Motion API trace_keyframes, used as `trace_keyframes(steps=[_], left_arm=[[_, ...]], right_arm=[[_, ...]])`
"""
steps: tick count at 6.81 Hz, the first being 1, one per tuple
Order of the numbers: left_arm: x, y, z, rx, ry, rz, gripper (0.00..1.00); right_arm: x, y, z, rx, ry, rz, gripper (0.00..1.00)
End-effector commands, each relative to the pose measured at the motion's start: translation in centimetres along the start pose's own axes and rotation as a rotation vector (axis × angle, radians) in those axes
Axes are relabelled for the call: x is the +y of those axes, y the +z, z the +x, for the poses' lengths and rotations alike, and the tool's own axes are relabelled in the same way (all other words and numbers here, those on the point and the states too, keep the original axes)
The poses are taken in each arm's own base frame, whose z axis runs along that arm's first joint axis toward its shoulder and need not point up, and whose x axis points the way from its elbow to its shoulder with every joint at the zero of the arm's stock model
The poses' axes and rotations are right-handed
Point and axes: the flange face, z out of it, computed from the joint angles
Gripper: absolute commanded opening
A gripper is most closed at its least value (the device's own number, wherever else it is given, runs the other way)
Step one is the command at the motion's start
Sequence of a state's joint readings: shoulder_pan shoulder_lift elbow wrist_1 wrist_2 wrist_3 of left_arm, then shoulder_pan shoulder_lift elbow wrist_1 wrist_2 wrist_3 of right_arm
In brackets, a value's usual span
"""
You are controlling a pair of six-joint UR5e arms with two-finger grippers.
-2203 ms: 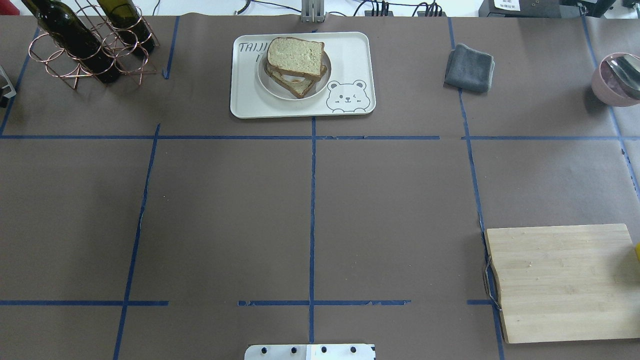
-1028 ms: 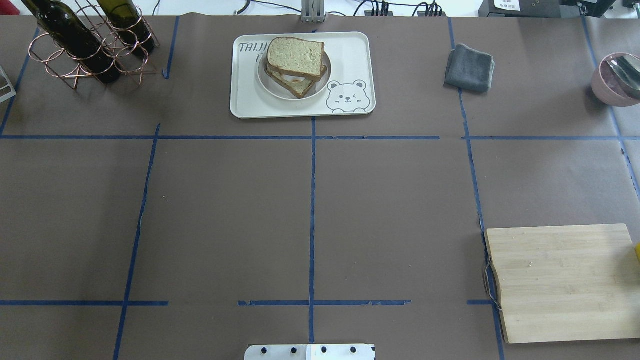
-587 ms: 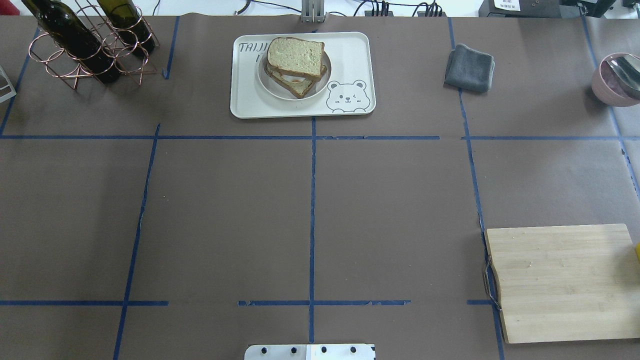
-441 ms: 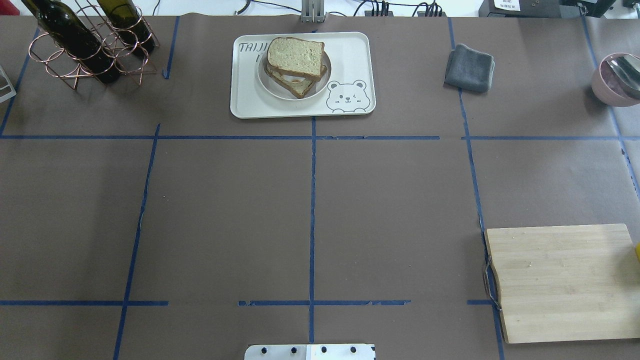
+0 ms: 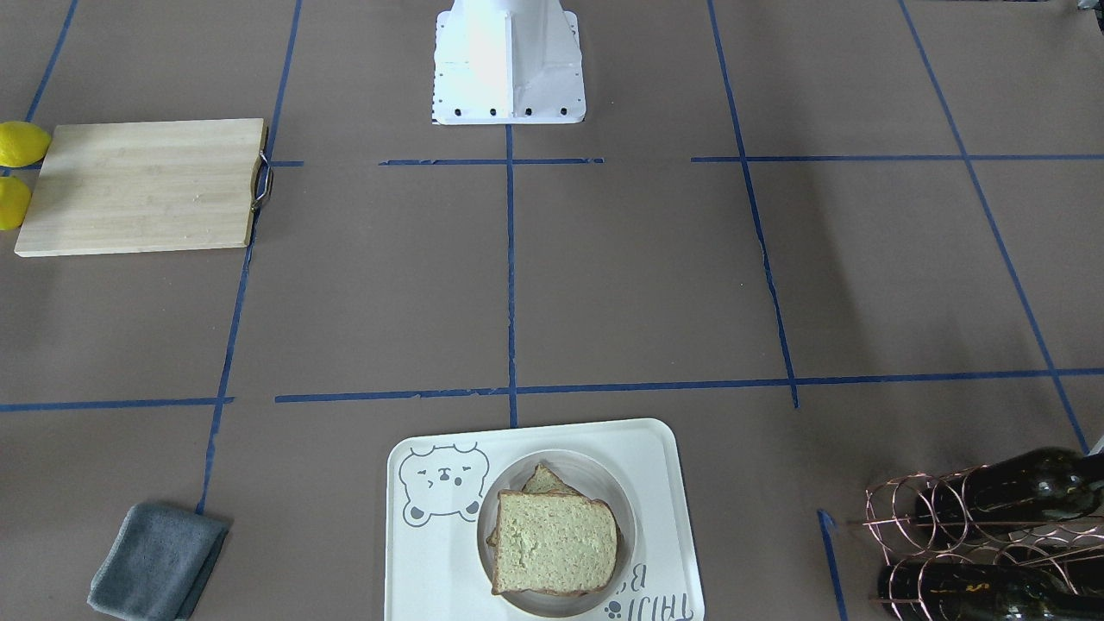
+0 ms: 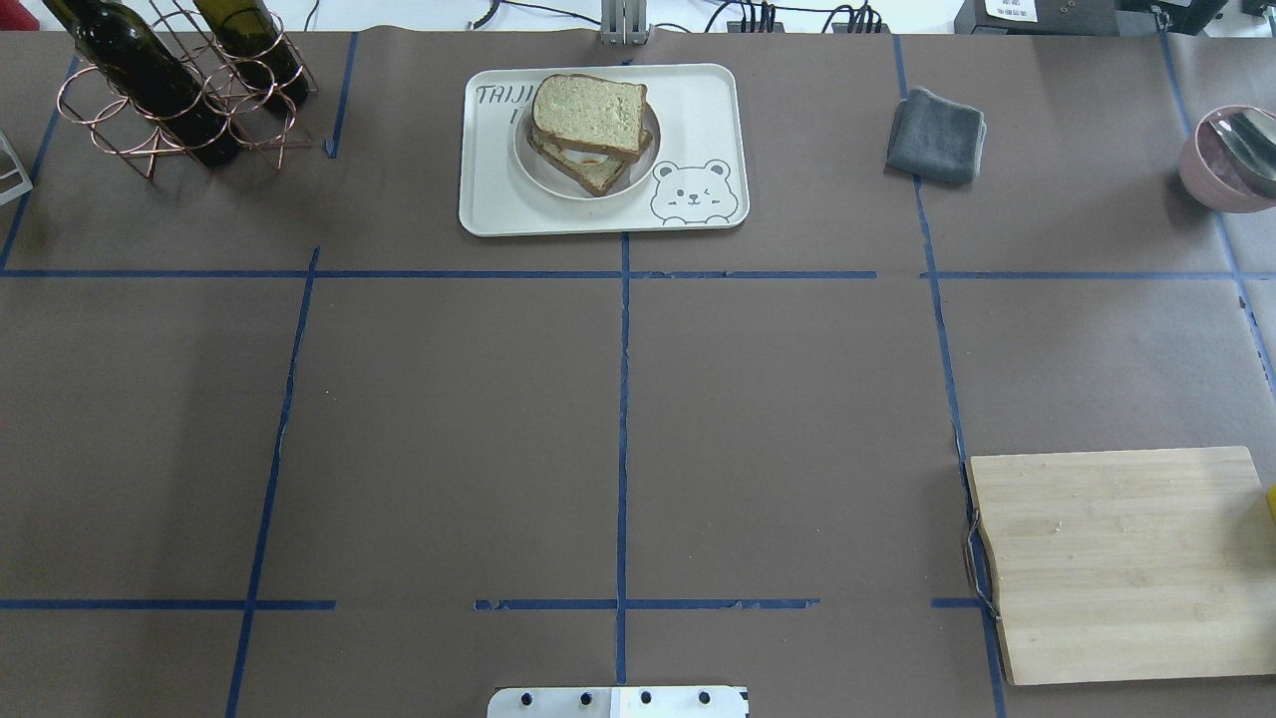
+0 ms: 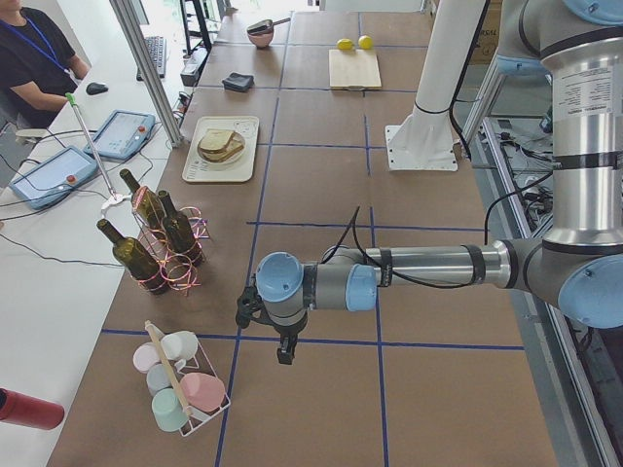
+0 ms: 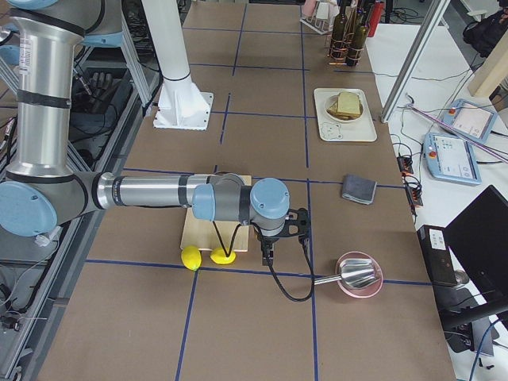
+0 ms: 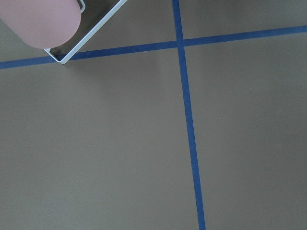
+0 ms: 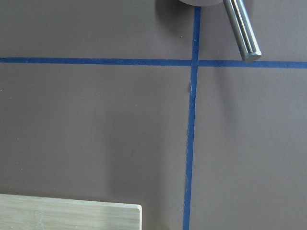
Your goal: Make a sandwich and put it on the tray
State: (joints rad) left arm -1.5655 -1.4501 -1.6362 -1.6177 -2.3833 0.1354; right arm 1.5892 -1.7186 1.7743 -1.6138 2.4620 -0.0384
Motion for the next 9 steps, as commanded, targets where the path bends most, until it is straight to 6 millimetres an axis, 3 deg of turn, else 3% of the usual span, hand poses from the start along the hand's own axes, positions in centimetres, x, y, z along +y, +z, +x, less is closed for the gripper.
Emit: trace_keyframes(steps=[1,9], left_arm=[[-0.1,-0.3,0.3,0.000,0.000,0.005,1.00],[-1.0,-1.0,0.7,-0.005,0.010,0.018,1.00]], right_arm=[[0.0,0.1,0.1,0.001,0.002,-0.001,1.00],[-0.7,-1.0,-0.2,0.021,-0.009,0.021,1.00]])
